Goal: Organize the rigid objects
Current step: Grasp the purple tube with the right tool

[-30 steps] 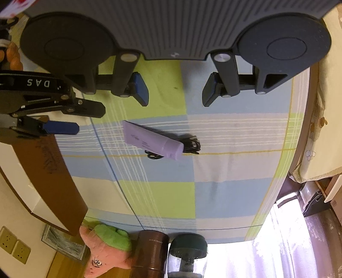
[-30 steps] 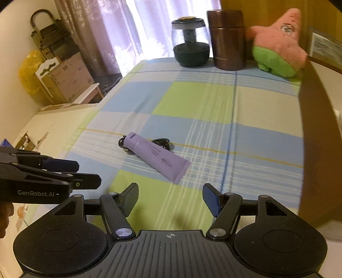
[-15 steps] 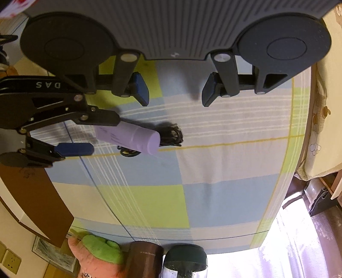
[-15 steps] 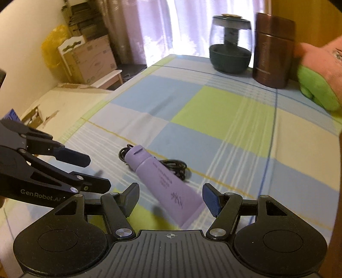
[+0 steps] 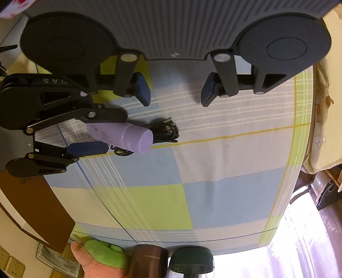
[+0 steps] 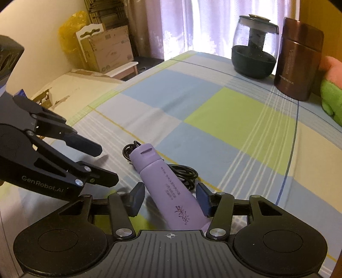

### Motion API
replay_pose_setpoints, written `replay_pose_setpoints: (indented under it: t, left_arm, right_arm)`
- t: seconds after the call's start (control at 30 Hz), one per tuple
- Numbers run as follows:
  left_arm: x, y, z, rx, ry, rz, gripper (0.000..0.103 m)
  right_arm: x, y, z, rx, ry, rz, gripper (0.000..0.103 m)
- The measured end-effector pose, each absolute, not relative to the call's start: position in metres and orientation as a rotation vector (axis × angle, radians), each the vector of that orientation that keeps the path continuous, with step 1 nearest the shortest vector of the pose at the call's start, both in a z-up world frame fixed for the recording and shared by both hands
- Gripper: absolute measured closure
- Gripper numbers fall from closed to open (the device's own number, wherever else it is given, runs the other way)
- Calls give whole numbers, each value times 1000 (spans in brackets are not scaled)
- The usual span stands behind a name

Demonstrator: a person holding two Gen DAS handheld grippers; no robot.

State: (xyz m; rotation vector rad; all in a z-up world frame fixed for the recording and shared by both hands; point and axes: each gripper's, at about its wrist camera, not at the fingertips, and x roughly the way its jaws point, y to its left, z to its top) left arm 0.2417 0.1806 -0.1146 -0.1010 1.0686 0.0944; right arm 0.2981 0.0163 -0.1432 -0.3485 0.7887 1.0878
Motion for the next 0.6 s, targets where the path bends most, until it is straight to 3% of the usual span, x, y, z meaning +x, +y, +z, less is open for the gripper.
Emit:
replay_pose_setpoints:
  t: [0.13,0.6]
  left_arm:
    - [243,177,-113,-61,1056,68,55]
    - [264,157,-110,146,978,-57,51]
  right_arm:
    - [289,10,-142,-382,760,1086,70]
    - [301,-49,-143,-208,827,699,77]
